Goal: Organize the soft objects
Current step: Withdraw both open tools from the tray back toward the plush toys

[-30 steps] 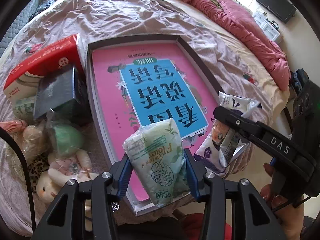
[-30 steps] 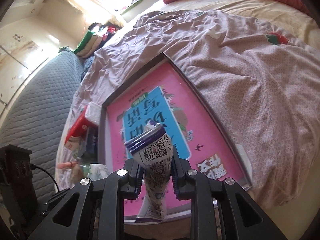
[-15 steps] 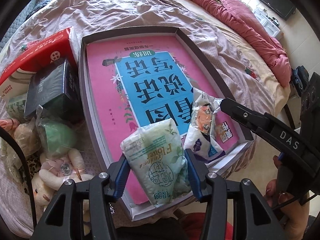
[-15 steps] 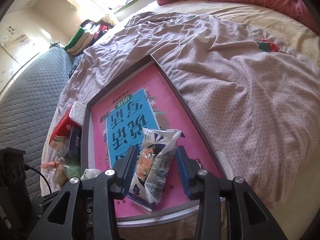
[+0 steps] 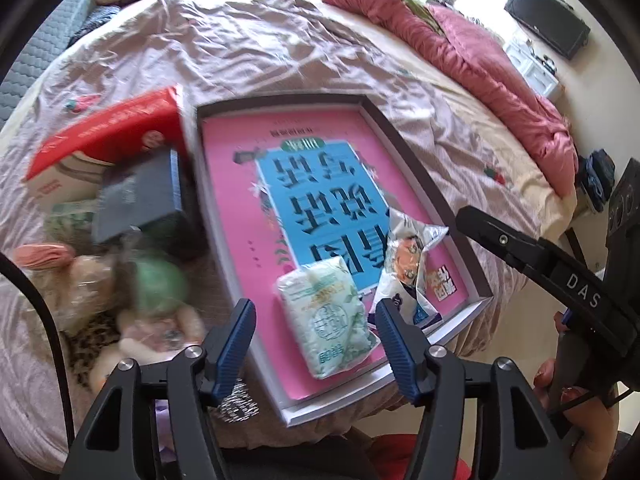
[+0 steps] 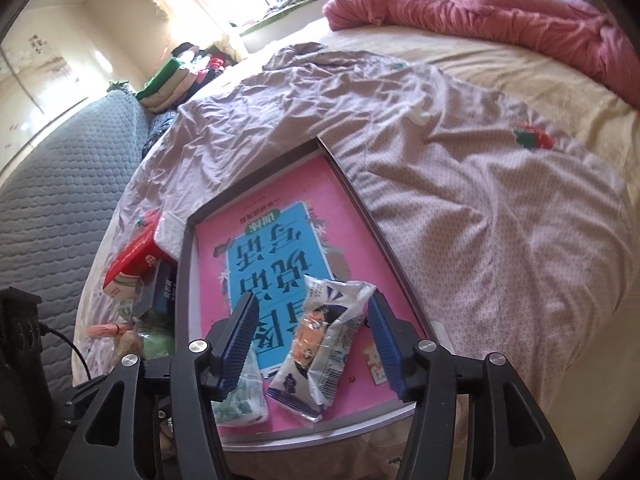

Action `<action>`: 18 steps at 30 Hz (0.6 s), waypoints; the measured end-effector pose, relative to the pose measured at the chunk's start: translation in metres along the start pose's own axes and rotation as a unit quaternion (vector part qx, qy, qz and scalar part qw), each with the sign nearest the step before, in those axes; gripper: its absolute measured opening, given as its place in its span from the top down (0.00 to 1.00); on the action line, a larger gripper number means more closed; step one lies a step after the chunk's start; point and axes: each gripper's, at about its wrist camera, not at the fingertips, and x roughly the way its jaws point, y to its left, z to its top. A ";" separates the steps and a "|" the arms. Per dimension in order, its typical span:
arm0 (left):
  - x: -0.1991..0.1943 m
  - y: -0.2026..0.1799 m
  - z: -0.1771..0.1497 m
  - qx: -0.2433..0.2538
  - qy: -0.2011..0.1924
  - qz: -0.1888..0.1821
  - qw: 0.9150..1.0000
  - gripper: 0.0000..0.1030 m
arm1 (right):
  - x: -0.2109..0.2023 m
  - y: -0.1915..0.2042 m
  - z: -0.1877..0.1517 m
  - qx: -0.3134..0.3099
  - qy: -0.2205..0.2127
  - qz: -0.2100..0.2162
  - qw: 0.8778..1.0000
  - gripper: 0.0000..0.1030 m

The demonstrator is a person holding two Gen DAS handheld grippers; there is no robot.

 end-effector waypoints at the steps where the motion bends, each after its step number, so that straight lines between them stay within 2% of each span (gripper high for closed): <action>1: -0.005 0.003 0.000 -0.004 -0.005 0.001 1.000 0.38 | -0.003 0.004 0.000 -0.004 -0.003 0.002 1.000 0.38; 9: -0.044 0.027 0.000 -0.028 -0.046 0.025 0.998 0.35 | -0.015 0.034 0.002 -0.043 -0.018 0.004 0.999 0.29; 18: -0.078 0.053 -0.008 -0.040 -0.075 0.061 0.994 0.31 | -0.026 0.065 -0.001 -0.079 -0.025 0.018 0.996 0.28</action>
